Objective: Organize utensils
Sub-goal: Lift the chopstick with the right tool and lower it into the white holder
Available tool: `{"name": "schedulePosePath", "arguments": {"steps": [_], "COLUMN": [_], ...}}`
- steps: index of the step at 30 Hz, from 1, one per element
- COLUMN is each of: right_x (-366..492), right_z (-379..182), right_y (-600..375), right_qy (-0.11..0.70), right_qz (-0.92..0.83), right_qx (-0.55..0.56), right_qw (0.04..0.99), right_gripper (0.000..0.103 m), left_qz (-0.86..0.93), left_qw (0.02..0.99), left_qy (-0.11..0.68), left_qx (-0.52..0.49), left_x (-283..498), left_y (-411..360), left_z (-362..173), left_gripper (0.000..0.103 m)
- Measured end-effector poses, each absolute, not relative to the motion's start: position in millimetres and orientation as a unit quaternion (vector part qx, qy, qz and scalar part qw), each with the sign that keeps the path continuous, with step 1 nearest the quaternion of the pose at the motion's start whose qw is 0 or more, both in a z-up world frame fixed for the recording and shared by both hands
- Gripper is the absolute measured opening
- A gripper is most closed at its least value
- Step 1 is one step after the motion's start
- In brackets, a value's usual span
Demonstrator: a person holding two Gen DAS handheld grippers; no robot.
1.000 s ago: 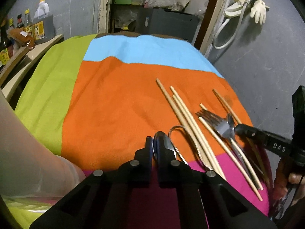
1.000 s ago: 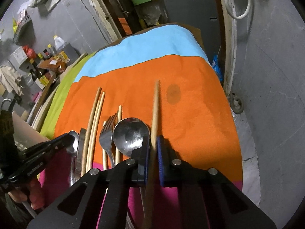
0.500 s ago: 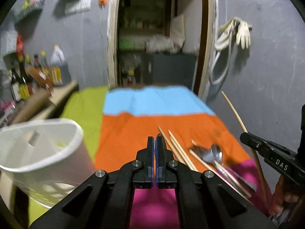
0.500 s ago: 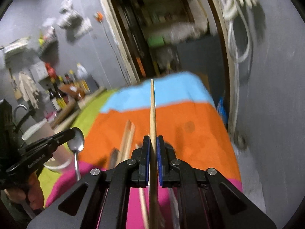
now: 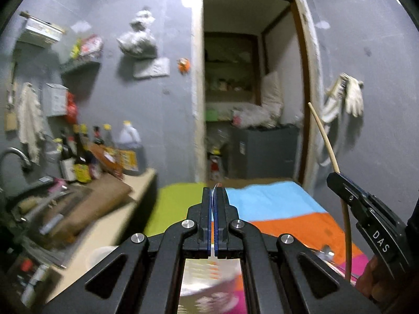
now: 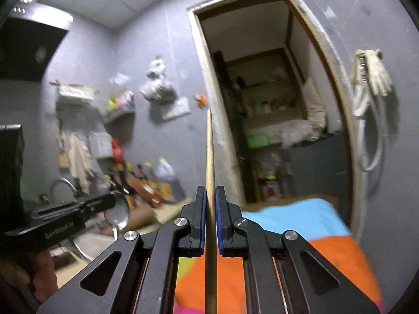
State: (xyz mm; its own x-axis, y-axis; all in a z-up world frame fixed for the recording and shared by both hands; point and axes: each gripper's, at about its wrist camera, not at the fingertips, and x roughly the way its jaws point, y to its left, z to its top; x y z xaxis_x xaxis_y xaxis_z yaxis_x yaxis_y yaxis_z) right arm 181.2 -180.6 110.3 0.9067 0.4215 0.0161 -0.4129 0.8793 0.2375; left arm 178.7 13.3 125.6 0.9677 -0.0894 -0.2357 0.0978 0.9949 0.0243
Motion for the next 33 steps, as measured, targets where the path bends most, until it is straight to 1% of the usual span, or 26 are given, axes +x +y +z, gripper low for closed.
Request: {"name": "schedulePosePath", "arguments": {"steps": [8, 13, 23, 33], "right_x": [209.8, 219.2, 223.4, 230.3], "right_z": [130.7, 129.4, 102.8, 116.2], "right_y": [-118.6, -93.8, -73.8, -81.3], "right_qy": [0.001, -0.003, -0.002, 0.014], "right_qz": [0.282, 0.292, 0.243, 0.252], "right_qx": [0.182, 0.193, 0.154, 0.182], "right_qw": [0.942, 0.937, 0.958, 0.95], "right_gripper": [0.005, 0.005, 0.005, 0.005], "left_qz": [0.053, 0.112, 0.148, 0.146], "left_qw": [0.995, 0.99, 0.984, 0.984], "left_qy": [0.086, 0.079, 0.092, 0.1], "left_qx": [0.021, 0.028, 0.021, 0.017], "left_x": [165.8, 170.7, 201.5, 206.8], "left_y": [85.9, 117.5, 144.0, 146.2], "left_z": [149.1, 142.4, 114.5, 105.2], "left_gripper": [0.0, 0.0, 0.0, 0.0]}}
